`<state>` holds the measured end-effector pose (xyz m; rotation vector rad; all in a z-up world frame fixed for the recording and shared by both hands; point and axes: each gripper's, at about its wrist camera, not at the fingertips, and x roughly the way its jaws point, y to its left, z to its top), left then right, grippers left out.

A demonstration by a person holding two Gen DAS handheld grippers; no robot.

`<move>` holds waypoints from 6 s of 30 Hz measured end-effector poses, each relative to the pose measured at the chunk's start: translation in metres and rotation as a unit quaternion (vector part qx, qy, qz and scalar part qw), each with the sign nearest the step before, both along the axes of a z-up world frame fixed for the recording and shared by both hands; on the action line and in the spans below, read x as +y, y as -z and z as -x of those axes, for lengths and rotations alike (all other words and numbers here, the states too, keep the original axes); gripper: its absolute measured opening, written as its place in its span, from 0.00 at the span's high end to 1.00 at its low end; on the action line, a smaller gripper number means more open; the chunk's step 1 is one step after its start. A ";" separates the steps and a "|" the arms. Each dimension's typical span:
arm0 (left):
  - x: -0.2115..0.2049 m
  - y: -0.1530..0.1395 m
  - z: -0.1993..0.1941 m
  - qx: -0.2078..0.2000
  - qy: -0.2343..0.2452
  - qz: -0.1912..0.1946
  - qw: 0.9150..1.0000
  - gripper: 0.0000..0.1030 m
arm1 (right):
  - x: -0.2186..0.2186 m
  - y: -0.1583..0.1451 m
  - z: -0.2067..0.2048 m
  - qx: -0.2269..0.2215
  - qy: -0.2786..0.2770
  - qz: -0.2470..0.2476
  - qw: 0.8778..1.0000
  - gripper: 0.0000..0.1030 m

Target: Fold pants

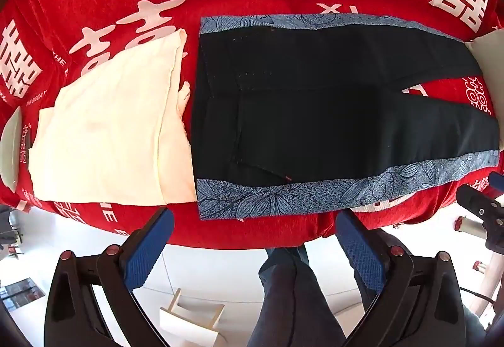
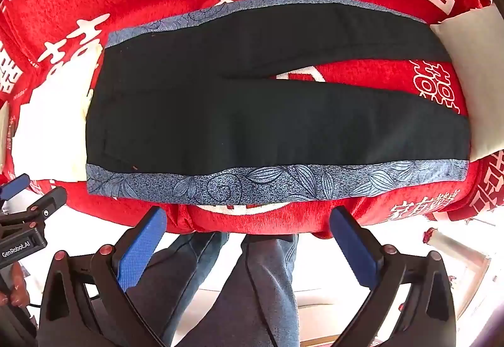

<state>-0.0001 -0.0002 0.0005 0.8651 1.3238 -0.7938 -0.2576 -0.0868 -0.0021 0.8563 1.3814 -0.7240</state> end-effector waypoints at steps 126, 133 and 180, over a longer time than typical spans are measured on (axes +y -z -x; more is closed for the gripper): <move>0.033 0.127 -0.052 0.250 -0.280 0.202 0.904 0.79 | -0.033 0.116 0.075 -0.434 0.262 -0.199 0.839 0.92; -0.038 0.072 -0.096 0.202 -0.262 0.261 0.907 0.79 | -0.126 0.072 0.022 -0.422 0.162 -0.195 0.870 0.92; -0.245 0.105 0.065 0.094 0.027 0.118 0.988 0.22 | -0.228 0.081 0.126 -0.232 0.106 -0.061 0.965 0.52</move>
